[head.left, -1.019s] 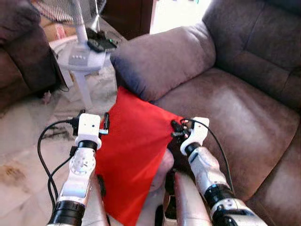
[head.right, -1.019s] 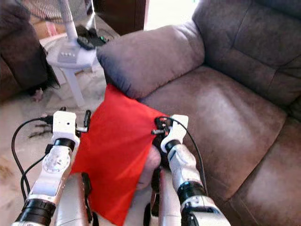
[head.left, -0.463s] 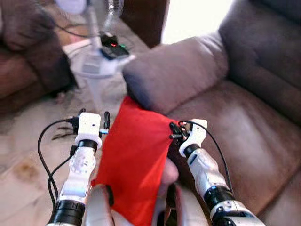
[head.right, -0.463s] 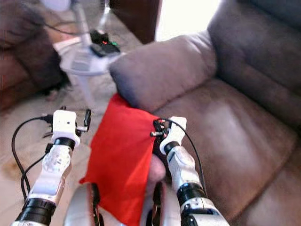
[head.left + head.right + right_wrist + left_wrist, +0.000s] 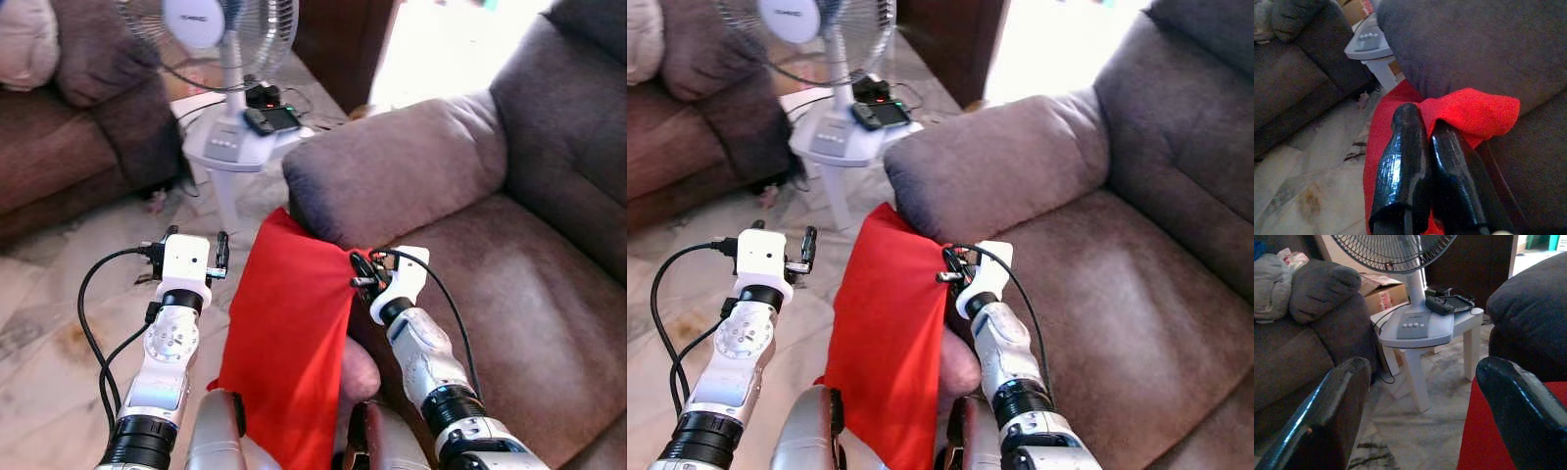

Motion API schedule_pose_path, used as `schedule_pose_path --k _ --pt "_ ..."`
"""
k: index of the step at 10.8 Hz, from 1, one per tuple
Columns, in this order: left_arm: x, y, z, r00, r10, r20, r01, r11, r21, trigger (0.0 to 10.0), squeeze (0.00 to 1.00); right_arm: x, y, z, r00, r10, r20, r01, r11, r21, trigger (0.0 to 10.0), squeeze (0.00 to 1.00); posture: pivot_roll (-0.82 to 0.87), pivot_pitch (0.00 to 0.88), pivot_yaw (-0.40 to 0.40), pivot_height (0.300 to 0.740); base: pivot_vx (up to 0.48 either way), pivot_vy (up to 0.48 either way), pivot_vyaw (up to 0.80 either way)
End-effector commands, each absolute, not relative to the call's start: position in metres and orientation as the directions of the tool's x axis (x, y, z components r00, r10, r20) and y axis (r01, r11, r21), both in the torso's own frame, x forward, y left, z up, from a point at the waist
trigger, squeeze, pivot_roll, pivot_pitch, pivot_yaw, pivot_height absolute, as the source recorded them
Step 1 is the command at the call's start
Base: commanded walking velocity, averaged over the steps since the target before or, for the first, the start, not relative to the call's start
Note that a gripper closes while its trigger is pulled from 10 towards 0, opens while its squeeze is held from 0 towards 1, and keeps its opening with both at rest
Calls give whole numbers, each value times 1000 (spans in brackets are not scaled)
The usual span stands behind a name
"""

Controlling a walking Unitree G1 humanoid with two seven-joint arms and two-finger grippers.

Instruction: Move the pillow to the sofa from floor

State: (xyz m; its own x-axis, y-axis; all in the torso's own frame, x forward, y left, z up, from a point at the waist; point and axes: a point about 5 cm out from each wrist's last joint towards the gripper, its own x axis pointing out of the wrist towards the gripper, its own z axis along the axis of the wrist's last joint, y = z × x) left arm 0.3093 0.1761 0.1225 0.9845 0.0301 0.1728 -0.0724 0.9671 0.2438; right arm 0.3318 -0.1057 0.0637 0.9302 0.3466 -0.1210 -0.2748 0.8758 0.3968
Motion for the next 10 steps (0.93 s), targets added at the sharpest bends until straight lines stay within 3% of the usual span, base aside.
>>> schedule_pose_path --k 1,5,10 --pt "310 174 124 984 8 178 -52 968 246 10000 0 344 -112 93 947 321 12 -303 878 370 10000 0 118 66 -104 663 0 0 0" --pt "310 174 124 985 -5 174 -39 968 250 10000 0 343 -112 92 950 311 13 -292 878 378 10000 0 122 74 -94 733 0 0 0" --pt "311 174 125 985 -20 172 -25 967 255 10000 0 343 -112 93 953 302 18 -285 877 388 10000 0 124 81 -88 740 0 0 0"
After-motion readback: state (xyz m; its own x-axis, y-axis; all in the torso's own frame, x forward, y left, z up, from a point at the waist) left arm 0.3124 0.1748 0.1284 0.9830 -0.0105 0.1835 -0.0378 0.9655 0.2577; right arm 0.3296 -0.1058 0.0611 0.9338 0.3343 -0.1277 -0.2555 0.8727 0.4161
